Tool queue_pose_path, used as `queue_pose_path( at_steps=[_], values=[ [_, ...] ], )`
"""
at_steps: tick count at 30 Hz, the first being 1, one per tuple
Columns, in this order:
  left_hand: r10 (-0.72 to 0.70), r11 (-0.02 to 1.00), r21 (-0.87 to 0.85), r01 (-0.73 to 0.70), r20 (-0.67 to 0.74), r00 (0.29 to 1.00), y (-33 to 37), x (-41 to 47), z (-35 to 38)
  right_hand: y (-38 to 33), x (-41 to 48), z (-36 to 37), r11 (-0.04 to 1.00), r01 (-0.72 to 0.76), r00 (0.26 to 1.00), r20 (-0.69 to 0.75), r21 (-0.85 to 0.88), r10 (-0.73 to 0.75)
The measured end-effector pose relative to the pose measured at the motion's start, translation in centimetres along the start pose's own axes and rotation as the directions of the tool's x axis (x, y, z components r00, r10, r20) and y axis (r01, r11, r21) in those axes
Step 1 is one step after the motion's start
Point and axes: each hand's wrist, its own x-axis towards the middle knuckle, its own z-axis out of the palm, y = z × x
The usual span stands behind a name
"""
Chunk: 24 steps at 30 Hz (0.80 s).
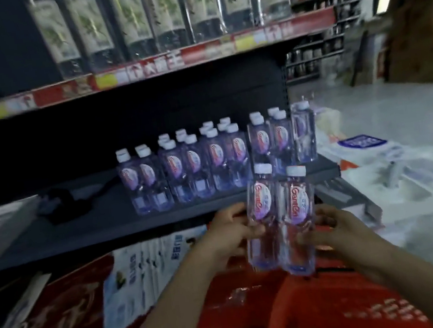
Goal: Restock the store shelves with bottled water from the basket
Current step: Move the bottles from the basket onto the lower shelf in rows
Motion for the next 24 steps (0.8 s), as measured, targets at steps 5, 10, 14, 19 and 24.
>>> queue_pose_path(
  at_steps=[5,10,14,19,24],
  values=[
    [0.154,0.982,-0.082,-0.172,-0.188,0.970,3.0,-0.7,-5.0,-3.5,3.5,6.1,0.975,0.204,0.972,-0.100,-0.085,-0.212],
    [0.190,0.965,-0.126,-0.229,-0.265,0.945,2.9,1.6,-10.5,-4.7,7.4,11.2,0.943,0.286,0.955,-0.026,-0.173,-0.294],
    [0.235,0.950,-0.109,-0.292,-0.365,0.901,2.1,4.0,-15.4,-4.2,11.9,16.4,0.927,0.312,0.945,-0.033,-0.206,-0.325],
    [0.235,0.935,-0.117,-0.333,-0.498,0.835,-0.5,5.5,-20.7,-2.3,16.2,22.5,0.932,0.302,0.952,0.023,-0.199,-0.304],
    [0.211,0.920,-0.161,-0.358,-0.566,0.797,-2.9,6.5,-23.2,-1.3,18.3,26.0,0.947,0.258,0.965,0.011,-0.193,-0.261]
  ],
)
